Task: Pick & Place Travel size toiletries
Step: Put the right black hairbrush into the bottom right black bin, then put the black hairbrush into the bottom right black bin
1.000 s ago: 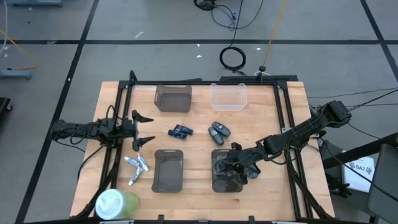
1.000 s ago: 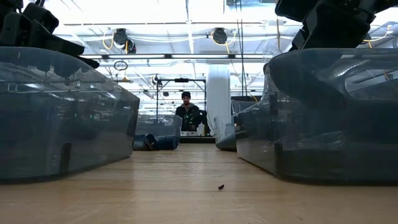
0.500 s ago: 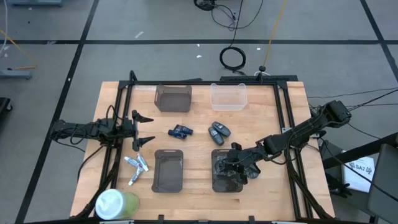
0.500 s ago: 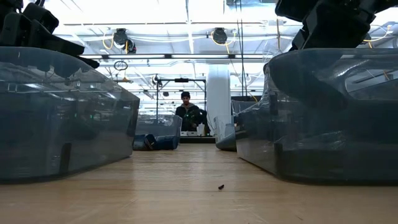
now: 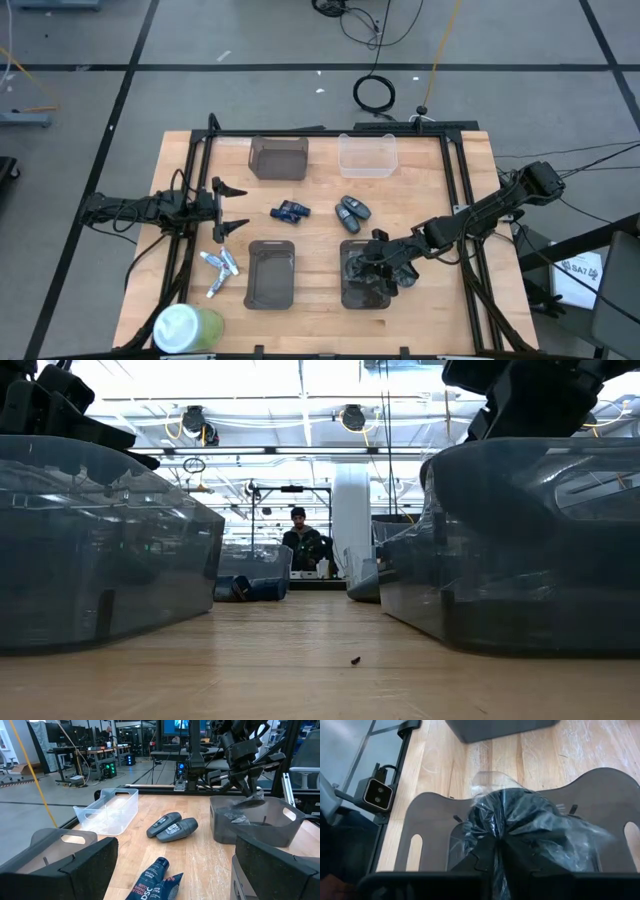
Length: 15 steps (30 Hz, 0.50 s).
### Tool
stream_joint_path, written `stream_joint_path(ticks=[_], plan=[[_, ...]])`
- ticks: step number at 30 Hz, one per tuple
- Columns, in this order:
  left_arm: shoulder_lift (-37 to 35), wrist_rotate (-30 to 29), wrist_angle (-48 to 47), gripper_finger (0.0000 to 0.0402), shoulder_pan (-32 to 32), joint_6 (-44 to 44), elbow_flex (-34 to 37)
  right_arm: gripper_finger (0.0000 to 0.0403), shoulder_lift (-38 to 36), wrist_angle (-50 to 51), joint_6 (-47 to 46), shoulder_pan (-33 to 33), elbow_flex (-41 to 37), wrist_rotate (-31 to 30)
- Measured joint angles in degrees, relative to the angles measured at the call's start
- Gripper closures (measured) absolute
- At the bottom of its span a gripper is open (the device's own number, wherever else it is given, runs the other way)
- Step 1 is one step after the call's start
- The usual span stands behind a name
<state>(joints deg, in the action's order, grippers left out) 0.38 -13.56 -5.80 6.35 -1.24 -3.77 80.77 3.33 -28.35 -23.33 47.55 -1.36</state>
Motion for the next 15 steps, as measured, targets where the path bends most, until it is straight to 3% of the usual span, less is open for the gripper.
stream_joint_path(ticks=[9,15], plan=[[0.0,0.0,0.0,0.0007,0.0,0.0,0.0,0.0304,0.0,-0.1,-1.0,0.0,0.0,0.0],[0.0,0.0,0.0,0.0007,0.0,0.0,0.0,0.0279,0.0,-0.3,-1.0,0.0,0.0,0.2]])
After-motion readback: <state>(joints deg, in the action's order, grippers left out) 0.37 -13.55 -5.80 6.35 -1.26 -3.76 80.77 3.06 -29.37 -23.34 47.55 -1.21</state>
